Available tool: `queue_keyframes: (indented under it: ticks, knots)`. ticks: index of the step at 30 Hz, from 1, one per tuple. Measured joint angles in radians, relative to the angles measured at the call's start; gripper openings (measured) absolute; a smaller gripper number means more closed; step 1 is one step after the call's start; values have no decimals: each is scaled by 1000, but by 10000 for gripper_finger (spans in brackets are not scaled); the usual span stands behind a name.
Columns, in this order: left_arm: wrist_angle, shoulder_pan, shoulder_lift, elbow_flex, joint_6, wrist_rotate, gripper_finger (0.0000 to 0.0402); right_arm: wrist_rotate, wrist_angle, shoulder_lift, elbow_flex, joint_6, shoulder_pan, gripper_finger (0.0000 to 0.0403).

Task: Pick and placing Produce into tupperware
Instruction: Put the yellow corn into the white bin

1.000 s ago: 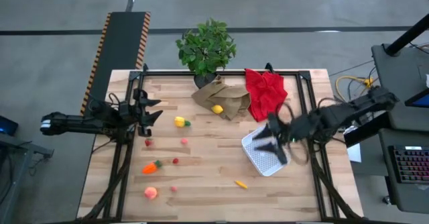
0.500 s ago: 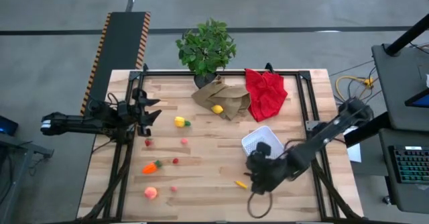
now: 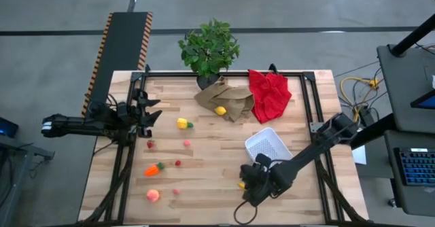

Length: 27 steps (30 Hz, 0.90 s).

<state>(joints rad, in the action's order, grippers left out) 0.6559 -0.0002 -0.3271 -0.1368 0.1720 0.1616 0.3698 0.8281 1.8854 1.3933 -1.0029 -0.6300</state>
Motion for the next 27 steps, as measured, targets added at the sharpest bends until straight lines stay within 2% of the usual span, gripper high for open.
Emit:
queue_keyframes:
  ticks: [14, 21, 27]
  knots:
    - [1, 0, 8, 1, 49, 0, 176, -168, -53, 156, 39, -38, -1, 178]
    - [3, 0, 9, 1, 51, 0, 176, -172, -56, 195, 52, -44, -1, 178]
    - [2, 0, 8, 1, 51, 0, 176, -186, -50, 179, 55, -44, 0, 178]
